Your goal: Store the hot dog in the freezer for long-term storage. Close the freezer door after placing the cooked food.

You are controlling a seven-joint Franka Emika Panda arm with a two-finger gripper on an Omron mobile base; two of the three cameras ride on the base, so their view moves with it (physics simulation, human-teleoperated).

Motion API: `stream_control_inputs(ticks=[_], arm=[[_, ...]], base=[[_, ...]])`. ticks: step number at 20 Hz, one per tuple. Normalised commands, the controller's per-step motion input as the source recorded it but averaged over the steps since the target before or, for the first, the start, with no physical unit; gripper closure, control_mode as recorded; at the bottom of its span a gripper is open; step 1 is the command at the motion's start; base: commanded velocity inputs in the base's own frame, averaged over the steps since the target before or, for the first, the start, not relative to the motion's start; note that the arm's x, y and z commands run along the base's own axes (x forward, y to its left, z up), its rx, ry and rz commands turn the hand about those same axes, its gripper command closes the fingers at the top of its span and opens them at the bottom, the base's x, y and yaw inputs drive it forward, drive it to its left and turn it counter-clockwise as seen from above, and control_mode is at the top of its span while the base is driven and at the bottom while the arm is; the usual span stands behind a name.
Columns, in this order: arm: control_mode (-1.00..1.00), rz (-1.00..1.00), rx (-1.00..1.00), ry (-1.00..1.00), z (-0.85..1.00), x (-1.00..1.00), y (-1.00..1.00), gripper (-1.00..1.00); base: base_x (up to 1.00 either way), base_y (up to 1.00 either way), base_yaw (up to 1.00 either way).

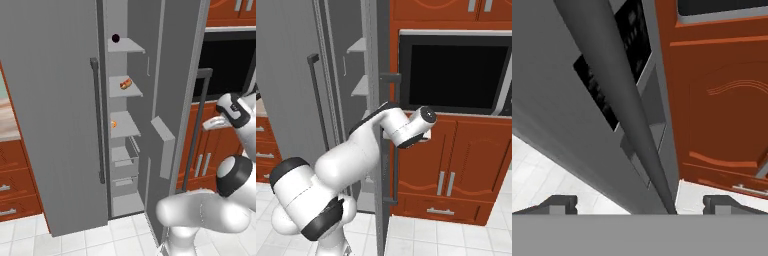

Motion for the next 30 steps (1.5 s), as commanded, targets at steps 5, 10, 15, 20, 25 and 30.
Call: stream_control_inputs(ticks=[5, 10, 15, 20, 25, 30], arm=[[-1.00, 0.00, 0.00, -0.01, -0.16, 0.34, -0.06, -1.00], [-1.00, 0.00, 0.00, -0.07, -0.30, 0.27, 0.00, -1.00], [-1.00, 0.00, 0.00, -0.03, -0.11, 0.01, 0.17, -1.00], [-1.00, 0.00, 0.00, 0.00, 0.00, 0.00, 0.47, -1.00], [-1.00, 0.00, 0.00, 0.01, 0.00, 0.00, 0.65, -1.00], [-1.00, 0.00, 0.00, 0.00, 0.00, 0.00, 0.83, -1.00]], base=[[0.00, 0.00, 0.00], [0.00, 0.00, 0.00], [0.00, 0.00, 0.00], [0.00, 0.00, 0.00], [0.00, 0.00, 0.00], [0.00, 0.00, 0.00]])
